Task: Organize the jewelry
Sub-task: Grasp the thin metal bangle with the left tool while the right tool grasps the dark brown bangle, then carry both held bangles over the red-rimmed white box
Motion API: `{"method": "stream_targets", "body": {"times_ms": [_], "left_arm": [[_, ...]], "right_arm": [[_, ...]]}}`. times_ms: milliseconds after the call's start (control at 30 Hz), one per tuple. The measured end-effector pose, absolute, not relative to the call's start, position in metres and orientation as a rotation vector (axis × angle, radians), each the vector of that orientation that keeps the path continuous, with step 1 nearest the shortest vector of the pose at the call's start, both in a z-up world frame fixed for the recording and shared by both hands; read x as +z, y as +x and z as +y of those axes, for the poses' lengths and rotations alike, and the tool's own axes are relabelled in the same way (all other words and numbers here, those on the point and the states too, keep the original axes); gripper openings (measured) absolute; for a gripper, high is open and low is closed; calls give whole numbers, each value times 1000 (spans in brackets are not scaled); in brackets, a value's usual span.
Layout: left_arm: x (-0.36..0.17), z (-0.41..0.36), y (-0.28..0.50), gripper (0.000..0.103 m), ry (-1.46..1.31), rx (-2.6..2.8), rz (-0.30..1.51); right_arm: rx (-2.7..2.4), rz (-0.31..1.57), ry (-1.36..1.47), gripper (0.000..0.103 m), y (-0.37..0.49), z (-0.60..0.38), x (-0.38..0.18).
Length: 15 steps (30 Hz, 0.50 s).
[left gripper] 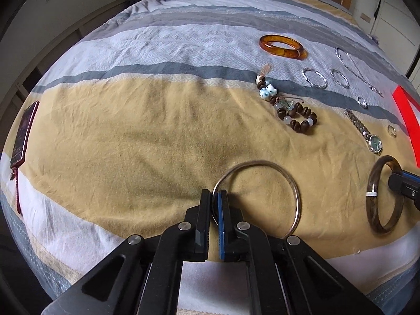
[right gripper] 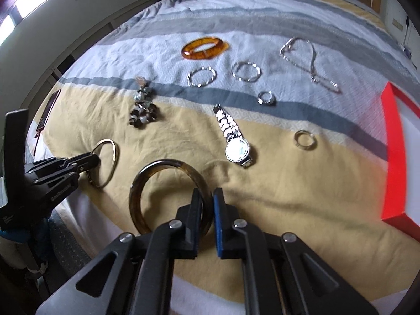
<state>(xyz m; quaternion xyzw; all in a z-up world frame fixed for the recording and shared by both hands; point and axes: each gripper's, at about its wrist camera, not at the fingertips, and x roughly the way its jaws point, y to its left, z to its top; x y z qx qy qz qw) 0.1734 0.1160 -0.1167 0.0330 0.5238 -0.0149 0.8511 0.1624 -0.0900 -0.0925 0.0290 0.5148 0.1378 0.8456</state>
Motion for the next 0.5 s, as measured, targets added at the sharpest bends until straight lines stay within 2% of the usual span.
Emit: {"method": "stream_targets", "body": {"times_ms": [500], "left_arm": [[-67,99,145,3,125,11,1002]], "right_arm": [[259,961,114,8,113,-118,-42]]}}
